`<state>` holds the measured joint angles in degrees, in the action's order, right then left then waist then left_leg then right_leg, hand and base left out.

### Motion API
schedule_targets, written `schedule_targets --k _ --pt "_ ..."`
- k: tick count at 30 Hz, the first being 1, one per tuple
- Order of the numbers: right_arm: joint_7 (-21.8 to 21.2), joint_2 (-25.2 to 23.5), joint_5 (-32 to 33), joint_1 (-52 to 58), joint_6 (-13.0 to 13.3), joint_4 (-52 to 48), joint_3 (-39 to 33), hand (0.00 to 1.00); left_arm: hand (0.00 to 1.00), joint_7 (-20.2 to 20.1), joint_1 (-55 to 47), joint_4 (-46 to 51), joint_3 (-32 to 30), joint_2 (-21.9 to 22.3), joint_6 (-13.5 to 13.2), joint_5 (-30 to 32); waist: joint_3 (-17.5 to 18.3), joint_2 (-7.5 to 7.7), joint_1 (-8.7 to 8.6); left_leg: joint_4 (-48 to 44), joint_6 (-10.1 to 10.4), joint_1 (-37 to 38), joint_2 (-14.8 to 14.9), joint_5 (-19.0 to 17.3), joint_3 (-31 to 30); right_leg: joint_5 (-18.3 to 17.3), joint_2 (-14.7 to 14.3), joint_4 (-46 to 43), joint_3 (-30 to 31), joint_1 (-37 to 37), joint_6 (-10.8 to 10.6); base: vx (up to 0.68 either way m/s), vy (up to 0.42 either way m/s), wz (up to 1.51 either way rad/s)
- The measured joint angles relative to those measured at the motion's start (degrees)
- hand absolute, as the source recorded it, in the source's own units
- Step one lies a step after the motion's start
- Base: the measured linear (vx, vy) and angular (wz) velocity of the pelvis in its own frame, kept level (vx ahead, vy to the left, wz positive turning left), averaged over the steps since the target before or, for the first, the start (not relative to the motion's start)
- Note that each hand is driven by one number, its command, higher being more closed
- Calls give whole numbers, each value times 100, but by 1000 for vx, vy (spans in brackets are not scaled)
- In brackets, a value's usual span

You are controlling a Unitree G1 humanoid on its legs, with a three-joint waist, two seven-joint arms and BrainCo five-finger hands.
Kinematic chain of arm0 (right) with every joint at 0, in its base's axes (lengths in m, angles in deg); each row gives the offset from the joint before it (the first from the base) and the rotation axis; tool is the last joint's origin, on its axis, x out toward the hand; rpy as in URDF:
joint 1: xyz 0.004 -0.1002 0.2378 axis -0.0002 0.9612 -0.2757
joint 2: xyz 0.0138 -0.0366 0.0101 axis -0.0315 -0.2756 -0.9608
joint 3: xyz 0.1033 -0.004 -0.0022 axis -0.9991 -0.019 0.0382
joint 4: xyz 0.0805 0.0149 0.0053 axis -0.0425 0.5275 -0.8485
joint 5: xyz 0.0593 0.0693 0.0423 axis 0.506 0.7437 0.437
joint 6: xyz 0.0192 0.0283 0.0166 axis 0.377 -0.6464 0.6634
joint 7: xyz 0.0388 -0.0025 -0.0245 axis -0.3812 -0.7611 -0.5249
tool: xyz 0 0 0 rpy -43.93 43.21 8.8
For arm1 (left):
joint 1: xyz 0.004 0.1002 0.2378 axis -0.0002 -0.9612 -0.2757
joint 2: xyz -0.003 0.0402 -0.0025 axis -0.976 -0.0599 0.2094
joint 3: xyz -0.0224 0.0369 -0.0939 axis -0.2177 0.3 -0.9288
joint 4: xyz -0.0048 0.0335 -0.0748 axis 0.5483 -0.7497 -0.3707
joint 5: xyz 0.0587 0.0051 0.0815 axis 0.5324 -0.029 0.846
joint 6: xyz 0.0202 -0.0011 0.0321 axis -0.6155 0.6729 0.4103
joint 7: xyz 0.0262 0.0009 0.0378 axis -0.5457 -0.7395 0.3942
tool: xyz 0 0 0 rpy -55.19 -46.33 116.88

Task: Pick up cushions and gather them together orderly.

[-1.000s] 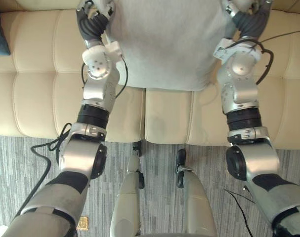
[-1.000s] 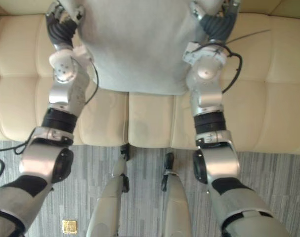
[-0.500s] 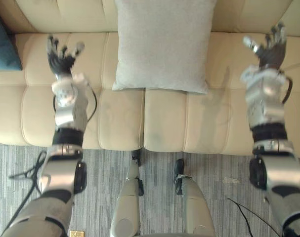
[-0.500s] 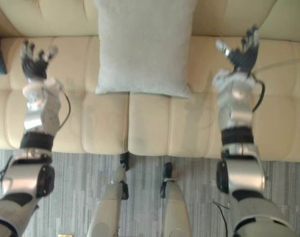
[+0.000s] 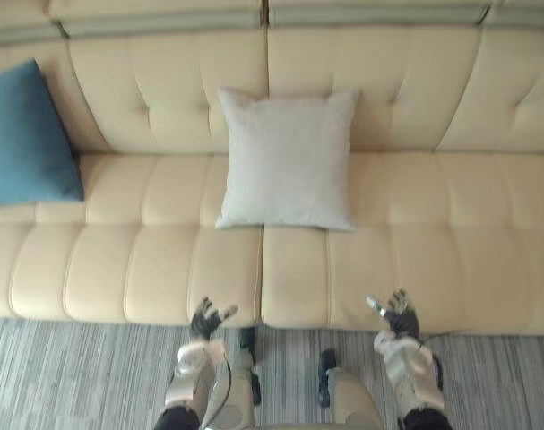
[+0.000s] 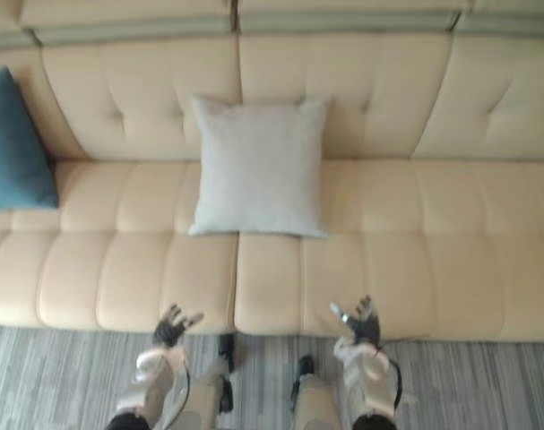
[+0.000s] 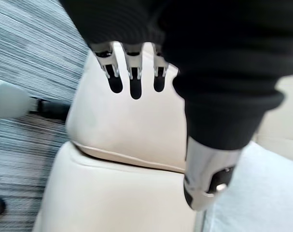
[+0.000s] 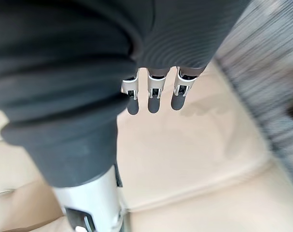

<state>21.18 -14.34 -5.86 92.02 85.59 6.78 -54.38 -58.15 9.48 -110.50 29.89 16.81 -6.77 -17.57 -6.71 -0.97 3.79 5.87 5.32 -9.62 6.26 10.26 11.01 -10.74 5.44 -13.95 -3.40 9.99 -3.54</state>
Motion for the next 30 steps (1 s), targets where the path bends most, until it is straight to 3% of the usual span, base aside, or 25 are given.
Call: schedule_targets --k 7,16,19,20,21,22,23,25,28,29,30 --pt "-112 -27 -303 -9 -72 887 -84 0 0 -4 -43 -722 -533 149 100 350 275 38 8 6 33 529 25 -152 262 239 -60 550 223 -637 -21 23 5 -18" --pt "-123 -121 -611 -113 -242 1419 -47 0 0 6 129 -1077 -542 175 127 811 304 171 16 1 32 903 30 -316 604 341 -83 481 542 -801 -86 2 11 -21" --pt "-122 -221 -614 -149 -274 1421 1 0 0 31 221 -1031 -550 175 147 961 183 287 15 -284 -71 796 154 -439 600 284 -34 -42 398 -638 -113 -52 -12 -3" --pt "-131 -261 -615 -169 -281 1428 50 0 0 54 203 -1019 -638 190 159 989 160 282 15 -455 -121 642 200 -468 604 -110 22 -1221 289 -285 -114 -121 -42 4" --pt "-132 -263 -615 -150 -282 1428 64 0 0 68 210 -1001 -674 193 168 993 173 302 9 -550 -134 587 210 -480 568 -255 63 -1779 233 -185 -154 -101 -78 25" --pt "-131 -236 -615 -129 -281 1471 63 0 0 96 208 -901 -723 192 179 991 194 338 -2 -717 -148 484 214 -492 478 -464 202 -2698 174 -160 -347 -81 -132 40" --pt "-130 -197 -615 -147 -272 1578 59 0 0 105 127 -841 -747 165 175 990 233 384 19 -894 -141 327 208 -475 379 -514 332 -3060 191 -266 -447 -84 -154 39" --pt "-128 -175 -615 -181 -277 1648 53 0 0 109 136 -771 -789 144 189 974 288 471 133 -1308 -57 -98 245 -387 299 -629 411 -2700 279 -433 -469 -119 -233 15" --pt "-69 22 -610 -286 -280 1640 -58 0 0 126 230 -731 -673 354 226 921 245 72 290 -1425 -143 -544 629 -40 260 -956 -31 -1795 -97 -585 -183 -233 -239 -1" --pt "-32 108 -602 -321 -277 1619 -58 0 0 143 239 -738 -513 412 227 896 226 -120 280 -1347 -58 -703 767 218 207 -1140 -182 -1639 -305 -554 32 -382 -264 14" --pt "-13 115 -602 -340 -276 1619 -59 0 0 155 230 -756 -478 434 228 893 203 -145 270 -1238 -12 -729 785 402 153 -1175 -220 -1630 -377 -515 86 -438 -228 38"
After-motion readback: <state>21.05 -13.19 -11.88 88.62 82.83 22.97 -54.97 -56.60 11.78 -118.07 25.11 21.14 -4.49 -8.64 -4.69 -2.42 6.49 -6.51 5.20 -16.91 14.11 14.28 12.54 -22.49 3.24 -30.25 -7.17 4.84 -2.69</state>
